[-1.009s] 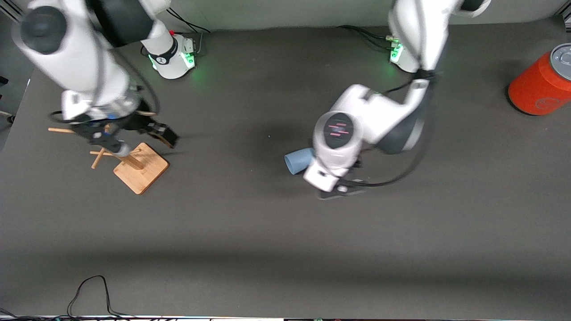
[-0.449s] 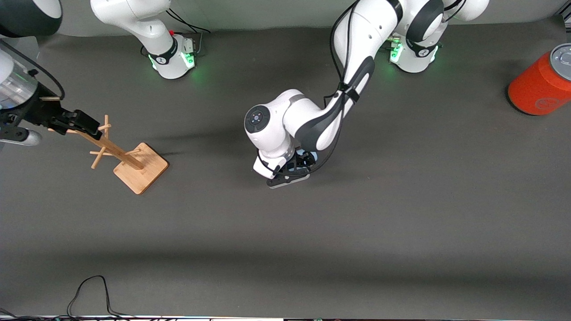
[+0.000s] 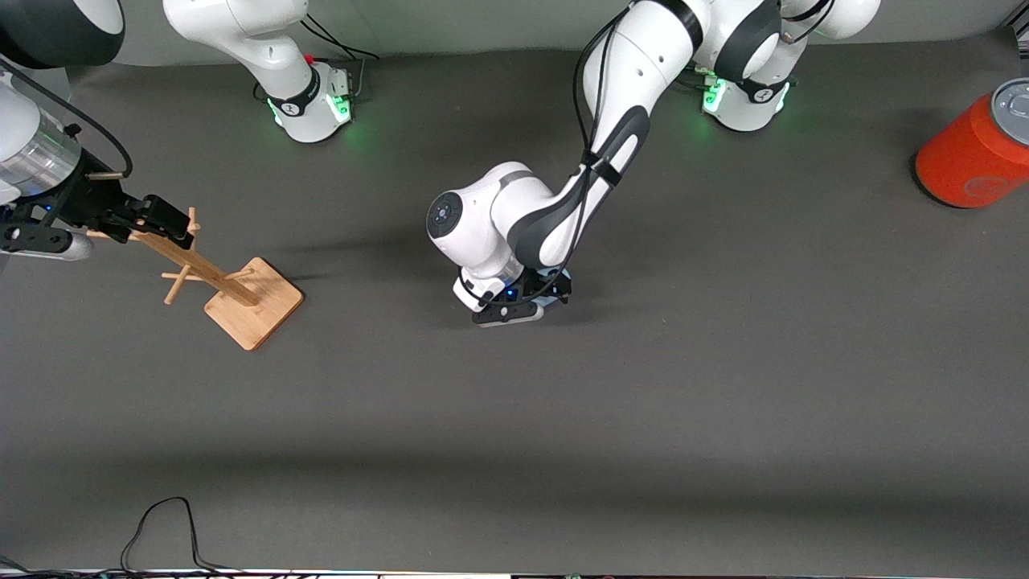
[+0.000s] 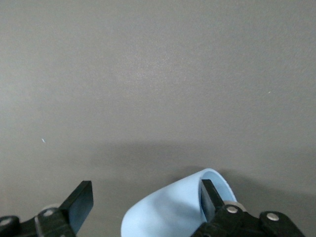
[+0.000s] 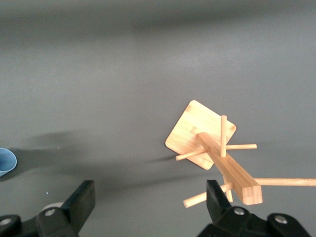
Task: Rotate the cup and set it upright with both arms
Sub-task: 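Lower the left gripper over the cup lying on the table, then grasp the cup rim with the left gripper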
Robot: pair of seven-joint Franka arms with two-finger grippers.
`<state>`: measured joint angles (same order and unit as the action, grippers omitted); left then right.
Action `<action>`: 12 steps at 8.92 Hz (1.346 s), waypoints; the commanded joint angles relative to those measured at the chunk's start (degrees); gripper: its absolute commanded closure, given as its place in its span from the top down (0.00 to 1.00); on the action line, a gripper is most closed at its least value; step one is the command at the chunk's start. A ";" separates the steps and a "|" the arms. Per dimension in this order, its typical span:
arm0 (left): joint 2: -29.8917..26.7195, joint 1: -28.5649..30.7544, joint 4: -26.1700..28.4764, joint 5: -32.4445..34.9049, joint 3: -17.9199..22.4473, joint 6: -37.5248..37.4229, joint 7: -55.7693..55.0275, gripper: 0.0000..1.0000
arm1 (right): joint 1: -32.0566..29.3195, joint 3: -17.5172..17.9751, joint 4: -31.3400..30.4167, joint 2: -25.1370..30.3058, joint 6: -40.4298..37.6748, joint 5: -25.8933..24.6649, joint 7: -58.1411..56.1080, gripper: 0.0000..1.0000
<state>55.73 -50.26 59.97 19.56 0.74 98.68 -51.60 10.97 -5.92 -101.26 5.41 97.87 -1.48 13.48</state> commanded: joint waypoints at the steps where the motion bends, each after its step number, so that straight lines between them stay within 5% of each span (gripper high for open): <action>1: 0.61 -0.63 -1.17 1.97 0.84 -2.17 7.52 0.80 | -2.69 1.00 -0.78 0.92 0.57 2.09 -3.53 1.00; 2: 0.61 -0.45 -1.17 2.06 1.19 -2.53 11.65 0.59 | -3.83 1.35 -0.69 0.92 0.57 2.18 -5.37 1.00; 3: 0.52 -0.54 -1.26 2.06 1.19 -3.23 12.31 0.28 | -4.11 1.61 -0.78 1.18 0.31 3.57 -5.48 1.00; 4: 0.43 -0.54 -1.26 1.71 1.11 -4.19 12.14 0.17 | -4.89 2.31 -0.69 1.18 0.22 3.85 -5.57 1.00; 5: 0.17 -0.54 -1.26 1.36 0.93 -5.59 11.53 0.31 | -5.77 3.36 -0.69 1.36 0.13 3.85 -5.48 1.00; 6: 0.08 -0.62 -1.17 0.57 0.84 -6.30 10.65 0.32 | -5.52 3.38 -0.78 1.44 -0.04 3.85 -5.48 1.00; 7: 0.17 -0.71 -1.17 0.13 0.84 -6.74 10.03 0.44 | -5.43 3.29 -0.78 1.18 0.04 3.76 -5.57 1.00; 8: 0.17 -0.71 -1.17 -0.05 0.84 -6.84 9.16 0.79 | -5.43 3.29 -0.78 0.75 0.30 3.59 -5.57 1.00; 9: 0.17 -0.71 -1.17 -0.23 0.84 -6.92 9.15 1.00 | -5.25 3.20 -0.52 0.57 0.39 3.07 -5.48 1.00; 11: 0.17 -0.97 -0.47 -0.14 0.76 -7.01 9.06 0.97 | -5.43 2.94 -0.34 0.66 0.39 2.88 -5.31 1.00; 12: 0.17 -1.24 0.40 -0.05 0.75 -7.01 9.06 0.78 | -5.43 2.94 -0.25 0.57 0.39 2.80 -4.87 1.00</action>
<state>55.81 -50.49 60.07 19.97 1.04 92.82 -41.67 6.20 -3.25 -101.32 5.61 97.87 0.87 9.45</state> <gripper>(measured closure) 0.035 0.000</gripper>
